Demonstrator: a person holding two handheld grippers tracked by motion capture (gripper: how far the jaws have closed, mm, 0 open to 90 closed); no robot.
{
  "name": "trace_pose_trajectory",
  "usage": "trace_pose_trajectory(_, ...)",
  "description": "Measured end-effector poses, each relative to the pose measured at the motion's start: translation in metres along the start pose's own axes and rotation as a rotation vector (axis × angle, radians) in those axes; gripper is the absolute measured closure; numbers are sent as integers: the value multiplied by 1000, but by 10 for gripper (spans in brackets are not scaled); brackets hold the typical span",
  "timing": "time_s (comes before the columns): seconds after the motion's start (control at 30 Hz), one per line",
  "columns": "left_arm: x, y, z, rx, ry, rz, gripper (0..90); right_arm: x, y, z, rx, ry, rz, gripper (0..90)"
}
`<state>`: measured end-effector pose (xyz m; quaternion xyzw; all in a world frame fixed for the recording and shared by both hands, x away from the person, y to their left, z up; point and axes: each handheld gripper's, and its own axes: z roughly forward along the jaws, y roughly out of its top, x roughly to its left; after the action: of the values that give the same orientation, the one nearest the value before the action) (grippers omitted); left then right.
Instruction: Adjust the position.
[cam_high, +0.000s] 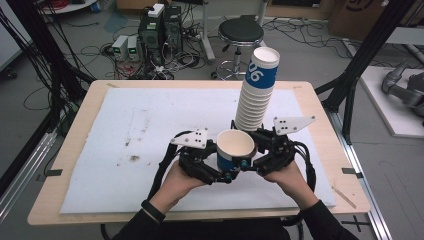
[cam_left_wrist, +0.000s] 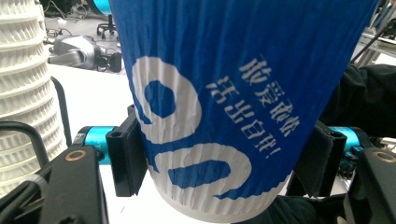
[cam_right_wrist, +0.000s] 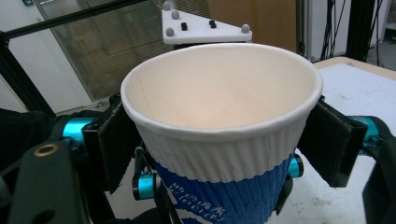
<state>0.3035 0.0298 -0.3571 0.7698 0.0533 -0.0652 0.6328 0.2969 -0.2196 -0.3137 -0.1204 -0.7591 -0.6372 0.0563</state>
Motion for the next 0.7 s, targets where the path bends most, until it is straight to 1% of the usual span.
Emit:
trace_pose_trajectory(0.2, -1, 1, 1, 17, 7, -3, 280, 0, 0, 1, 10, 0, -16, 213)
trace_pose_trajectory(0.23, -1, 1, 1, 24, 15, -10, 256, 0, 0, 1, 16, 3, -14, 221)
trace_pose_trajectory(0.27, -1, 2, 1, 26, 21, -15, 210, 1, 0, 1, 16, -2, -23, 221)
trace_pose_trajectory(0.3, -1, 3, 1, 27, 23, -20, 191, 1, 0, 1, 16, -7, -29, 221)
trace_pose_trajectory(0.37, -2, 4, -1, 23, 29, -19, 178, 1, 0, 1, 16, -7, -28, 222)
trace_pose_trajectory(0.43, -3, 7, -3, 14, 48, -17, 157, 1, 0, 1, 15, -15, -32, 222)
trace_pose_trajectory(0.53, -5, 11, -4, 4, 58, -11, 152, 1, -1, 1, 18, -20, -32, 222)
trace_pose_trajectory(0.7, -5, 13, -4, -9, 59, -26, 153, 2, -3, 6, 20, -20, -42, 222)
